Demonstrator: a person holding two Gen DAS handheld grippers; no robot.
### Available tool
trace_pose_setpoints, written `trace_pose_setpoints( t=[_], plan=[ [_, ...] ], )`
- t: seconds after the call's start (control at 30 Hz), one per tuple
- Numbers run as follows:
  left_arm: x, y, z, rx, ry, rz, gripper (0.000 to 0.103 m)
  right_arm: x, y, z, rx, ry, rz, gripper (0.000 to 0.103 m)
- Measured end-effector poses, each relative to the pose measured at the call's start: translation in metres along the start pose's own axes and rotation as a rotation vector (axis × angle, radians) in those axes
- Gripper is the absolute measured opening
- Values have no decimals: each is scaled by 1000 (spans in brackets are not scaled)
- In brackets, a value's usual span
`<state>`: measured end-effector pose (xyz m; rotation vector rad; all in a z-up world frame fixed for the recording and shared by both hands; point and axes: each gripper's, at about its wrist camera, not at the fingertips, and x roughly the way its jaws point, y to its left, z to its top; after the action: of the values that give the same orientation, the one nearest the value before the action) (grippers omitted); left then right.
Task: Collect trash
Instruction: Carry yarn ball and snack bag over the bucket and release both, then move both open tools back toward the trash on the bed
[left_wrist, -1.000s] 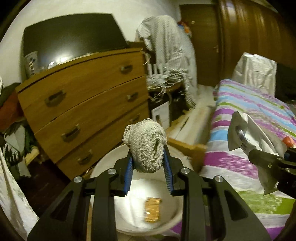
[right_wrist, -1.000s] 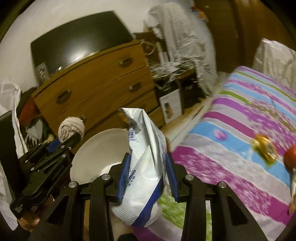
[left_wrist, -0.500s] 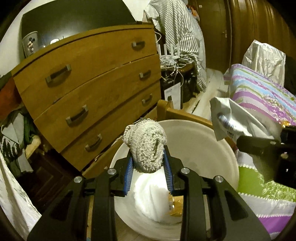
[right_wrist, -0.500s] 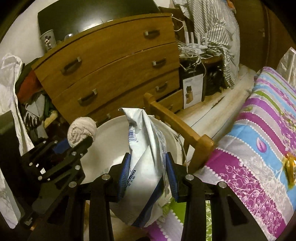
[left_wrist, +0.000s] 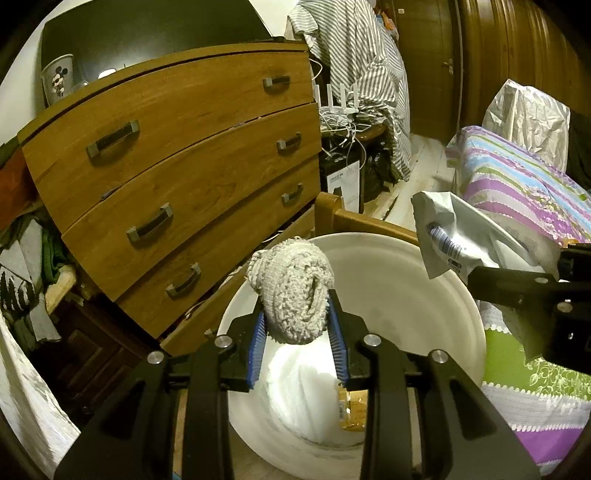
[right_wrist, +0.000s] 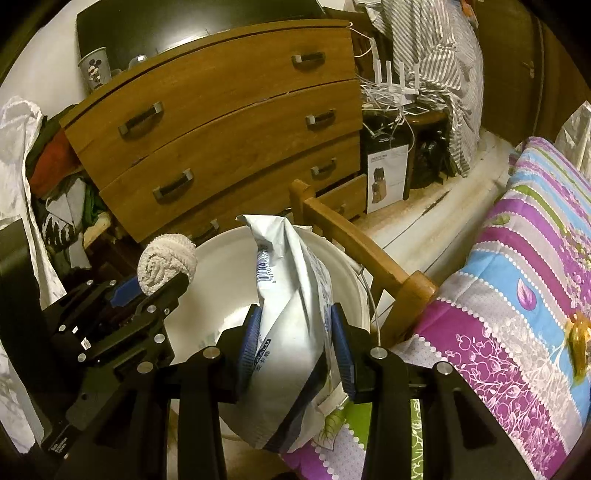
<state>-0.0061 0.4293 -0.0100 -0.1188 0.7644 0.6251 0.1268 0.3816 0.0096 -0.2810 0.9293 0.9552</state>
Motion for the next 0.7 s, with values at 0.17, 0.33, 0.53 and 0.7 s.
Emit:
trace_pose_setpoints(
  t=[0.17,0.33,0.53,0.7],
  plan=[
    [1,1,0,-1,0,2,30,2,0,4,-8,8,6,40],
    [5,2,0,0,3,-4,31,4,4,9,-21,5,14,40],
    [7,8,4,-28,6,21,62,4,4,14,-30,-11,-4,61],
    [7,11,3,-41,16,27,62,1,0,11,-26,-17,-10,61]
  ],
)
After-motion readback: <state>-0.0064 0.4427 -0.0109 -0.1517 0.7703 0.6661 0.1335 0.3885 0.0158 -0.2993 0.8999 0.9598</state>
